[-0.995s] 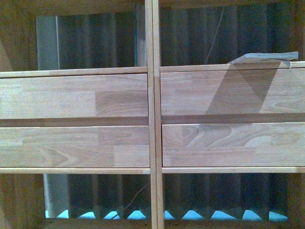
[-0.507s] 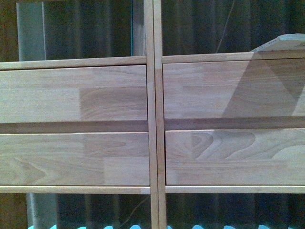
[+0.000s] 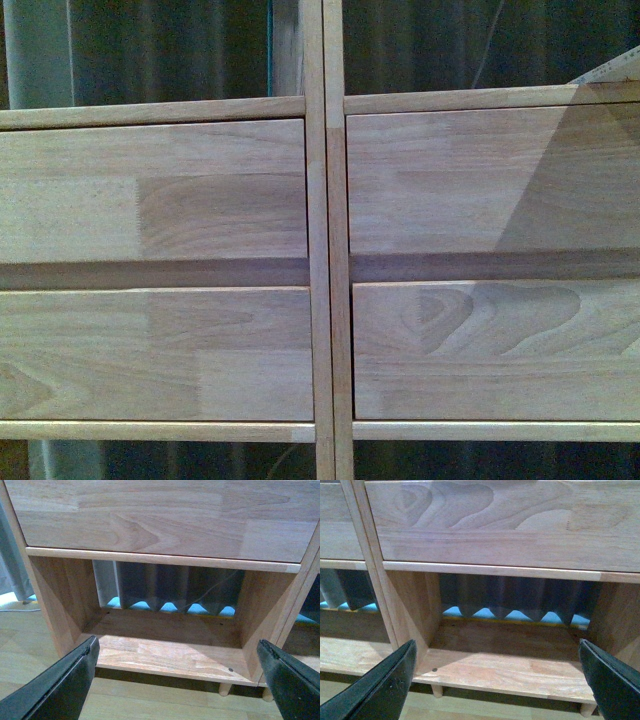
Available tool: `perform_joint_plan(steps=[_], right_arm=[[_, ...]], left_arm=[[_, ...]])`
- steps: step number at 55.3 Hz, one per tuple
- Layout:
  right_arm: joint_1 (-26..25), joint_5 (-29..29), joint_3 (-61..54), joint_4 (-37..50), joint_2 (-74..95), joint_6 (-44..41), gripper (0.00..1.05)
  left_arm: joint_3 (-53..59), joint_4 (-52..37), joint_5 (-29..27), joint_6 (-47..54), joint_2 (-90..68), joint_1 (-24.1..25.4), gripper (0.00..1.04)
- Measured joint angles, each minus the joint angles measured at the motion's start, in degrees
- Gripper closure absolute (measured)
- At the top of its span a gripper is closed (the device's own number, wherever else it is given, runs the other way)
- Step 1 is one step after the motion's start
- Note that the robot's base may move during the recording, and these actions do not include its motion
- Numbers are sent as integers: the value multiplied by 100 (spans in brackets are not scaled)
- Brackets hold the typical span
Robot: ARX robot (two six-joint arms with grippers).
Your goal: Organize books on shelf
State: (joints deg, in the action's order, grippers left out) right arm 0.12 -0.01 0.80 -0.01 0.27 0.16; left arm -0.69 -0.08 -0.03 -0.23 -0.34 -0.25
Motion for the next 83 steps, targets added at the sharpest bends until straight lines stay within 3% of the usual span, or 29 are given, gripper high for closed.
perform_joint_plan(steps=[67,69,72,73,75,76,78,81,83], right_arm=[[0,-2,0,-2,-2,0,7],[157,459,-22,236,216,-127,7],[901,3128,0,1891,1132,-201,7],[949,3303,11,1921,1193,-144,7],[1196,4568,107,1679,1602,212,7],[1213,4704,136,1534,1696,271,7],[1172,5932,306,769,2083,975,7],[1023,6526,492,35,2468,1738,7],[868,6461,664,-413,2730,2358,7]], left_arm=[[0,4,2,0,9,0,7],[0,4,0,2,9,0,7],[0,4,-2,0,9,0,7],[0,4,0,0,9,0,7],[0,4,4,0,9,0,7],[0,4,4,0,7,0,7],[0,4,2,2,9,0,7],[0,4,-11,0,9,0,7],[0,4,4,0,9,0,7]])
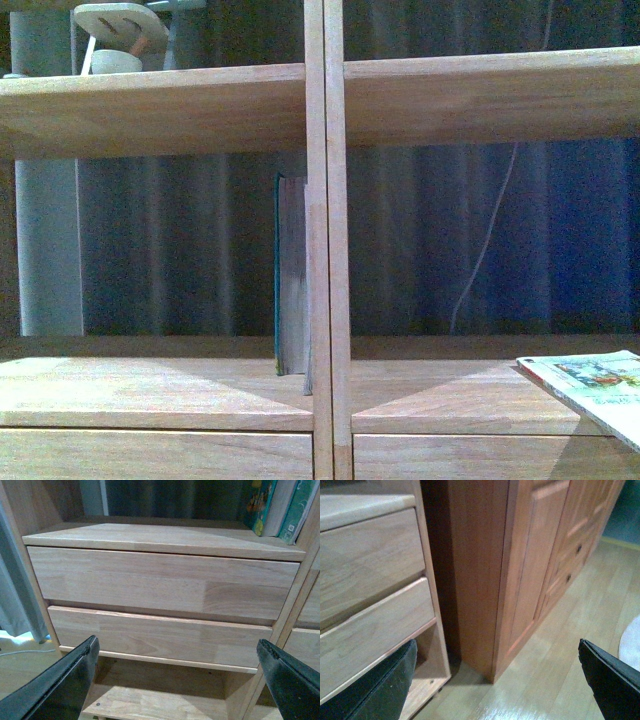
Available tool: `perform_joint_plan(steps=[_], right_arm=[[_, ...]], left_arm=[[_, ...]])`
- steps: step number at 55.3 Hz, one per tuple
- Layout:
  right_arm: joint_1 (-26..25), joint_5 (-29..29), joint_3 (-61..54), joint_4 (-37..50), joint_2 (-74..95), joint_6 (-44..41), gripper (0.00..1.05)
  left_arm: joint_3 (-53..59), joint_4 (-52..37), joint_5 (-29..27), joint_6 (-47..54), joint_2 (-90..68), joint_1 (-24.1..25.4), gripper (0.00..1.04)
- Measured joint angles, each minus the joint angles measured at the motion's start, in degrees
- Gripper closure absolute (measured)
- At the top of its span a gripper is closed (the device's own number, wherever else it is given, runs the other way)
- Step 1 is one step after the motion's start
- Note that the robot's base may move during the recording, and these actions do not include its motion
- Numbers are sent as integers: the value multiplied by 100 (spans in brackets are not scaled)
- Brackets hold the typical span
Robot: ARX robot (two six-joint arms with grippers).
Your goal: Organize books on shelf
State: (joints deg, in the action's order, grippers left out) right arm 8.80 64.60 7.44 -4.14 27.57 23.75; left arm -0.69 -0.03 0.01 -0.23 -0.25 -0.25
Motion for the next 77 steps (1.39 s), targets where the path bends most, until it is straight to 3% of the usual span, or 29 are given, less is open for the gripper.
perform_joint_plan(steps=[4,7,13,22,29,42,77], right_arm=[[-299,-522,369,-442,501,1132,7],[-509,-1060,651,-380,949,2116,7],[-743,-2002,1128,-111,1683,3289,7],[-920,-3314,1991,149,2660,4461,7],[-940,-3906,2719,470,3464,5090,7],[-859,-4474,3532,673,4741,5877,7],[-868,-4572,4717,920,6312,6585,7]], left_arm=[[0,0,0,0,0,0,7],[0,0,-4,0,0,0,7],[0,0,-4,0,0,0,7],[0,0,-4,2,0,0,7],[0,0,-2,2,0,0,7],[0,0,-4,2,0,0,7],[0,0,-2,0,0,0,7]])
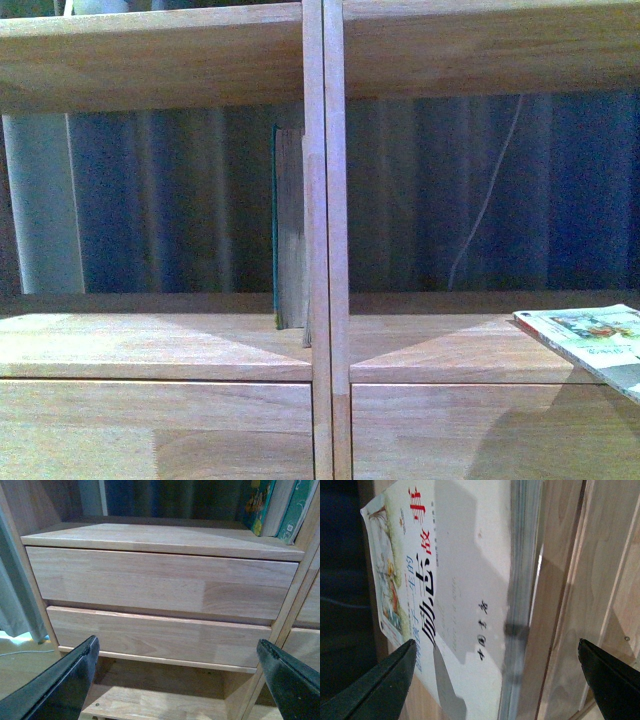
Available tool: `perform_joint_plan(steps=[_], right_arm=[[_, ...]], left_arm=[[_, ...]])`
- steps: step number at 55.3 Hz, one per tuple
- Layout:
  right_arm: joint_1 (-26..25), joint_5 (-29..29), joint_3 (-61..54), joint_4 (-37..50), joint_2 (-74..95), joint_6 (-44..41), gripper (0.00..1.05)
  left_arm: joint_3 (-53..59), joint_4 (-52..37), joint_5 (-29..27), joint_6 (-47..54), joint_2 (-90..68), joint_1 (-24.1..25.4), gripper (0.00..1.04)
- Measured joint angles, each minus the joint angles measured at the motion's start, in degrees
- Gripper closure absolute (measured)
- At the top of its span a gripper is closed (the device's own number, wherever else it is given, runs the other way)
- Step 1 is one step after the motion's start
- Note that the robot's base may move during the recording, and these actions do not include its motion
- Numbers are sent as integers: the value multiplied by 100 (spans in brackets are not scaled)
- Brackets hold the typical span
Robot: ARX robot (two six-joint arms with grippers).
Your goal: Organize books on shelf
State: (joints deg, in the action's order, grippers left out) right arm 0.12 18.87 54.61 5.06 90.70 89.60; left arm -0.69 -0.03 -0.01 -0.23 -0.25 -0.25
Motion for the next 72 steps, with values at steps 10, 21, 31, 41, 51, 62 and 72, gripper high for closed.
perform_joint_plan(steps=[10,21,31,41,51,62,72], right_arm=[[-120,103,258,-28,205,59,7],[-192,105,516,-31,376,61,7],[-216,103,634,-44,503,61,7],[-223,118,638,-57,525,68,30],[-240,170,636,7,525,68,57],[-249,223,627,155,450,68,90],[-249,251,496,278,295,81,97]], left_arm=[[0,0,0,0,0,0,7],[0,0,0,2,0,0,7],[0,0,0,0,0,0,7],[0,0,0,2,0,0,7],[0,0,0,0,0,0,7],[0,0,0,0,0,0,7],[0,0,0,0,0,0,7]])
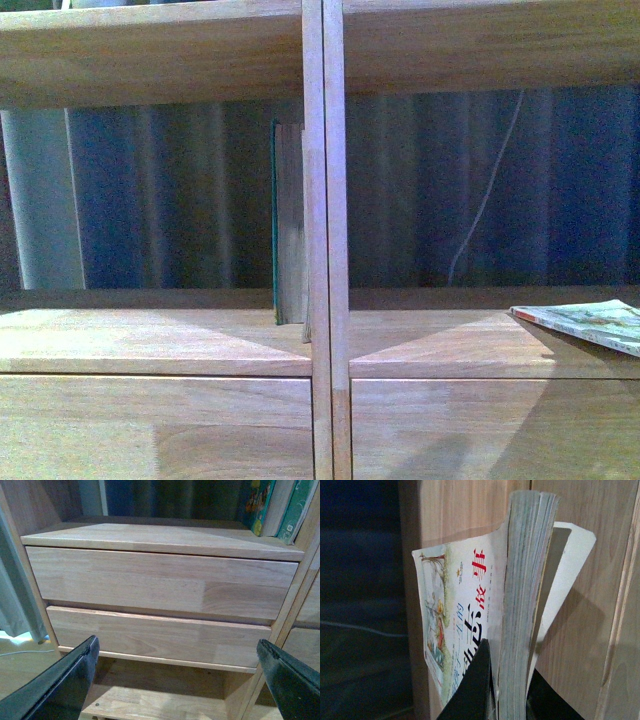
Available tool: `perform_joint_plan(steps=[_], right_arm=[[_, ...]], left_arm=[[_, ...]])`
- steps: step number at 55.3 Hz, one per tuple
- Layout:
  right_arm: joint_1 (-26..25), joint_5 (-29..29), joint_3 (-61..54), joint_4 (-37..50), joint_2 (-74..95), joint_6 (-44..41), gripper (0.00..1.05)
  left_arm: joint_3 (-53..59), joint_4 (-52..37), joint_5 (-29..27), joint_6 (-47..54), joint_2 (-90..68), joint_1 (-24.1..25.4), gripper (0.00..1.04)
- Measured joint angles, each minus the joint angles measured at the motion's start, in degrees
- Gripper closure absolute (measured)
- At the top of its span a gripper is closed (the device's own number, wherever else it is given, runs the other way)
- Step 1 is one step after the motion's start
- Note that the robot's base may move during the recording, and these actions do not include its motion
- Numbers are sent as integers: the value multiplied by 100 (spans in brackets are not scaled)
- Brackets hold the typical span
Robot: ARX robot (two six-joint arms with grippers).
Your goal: Organize books on shelf
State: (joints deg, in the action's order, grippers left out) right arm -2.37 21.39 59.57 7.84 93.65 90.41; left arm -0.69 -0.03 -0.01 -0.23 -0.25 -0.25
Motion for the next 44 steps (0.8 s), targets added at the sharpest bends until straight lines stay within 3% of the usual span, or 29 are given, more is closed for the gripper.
perform_joint_plan(steps=[18,44], right_arm=[[-42,74,-533,293,-649,-367,97],[-501,-229,-1545,404,-3185,-1596,97]], left_arm=[[0,0,0,0,0,0,7],[0,0,0,0,0,0,7]])
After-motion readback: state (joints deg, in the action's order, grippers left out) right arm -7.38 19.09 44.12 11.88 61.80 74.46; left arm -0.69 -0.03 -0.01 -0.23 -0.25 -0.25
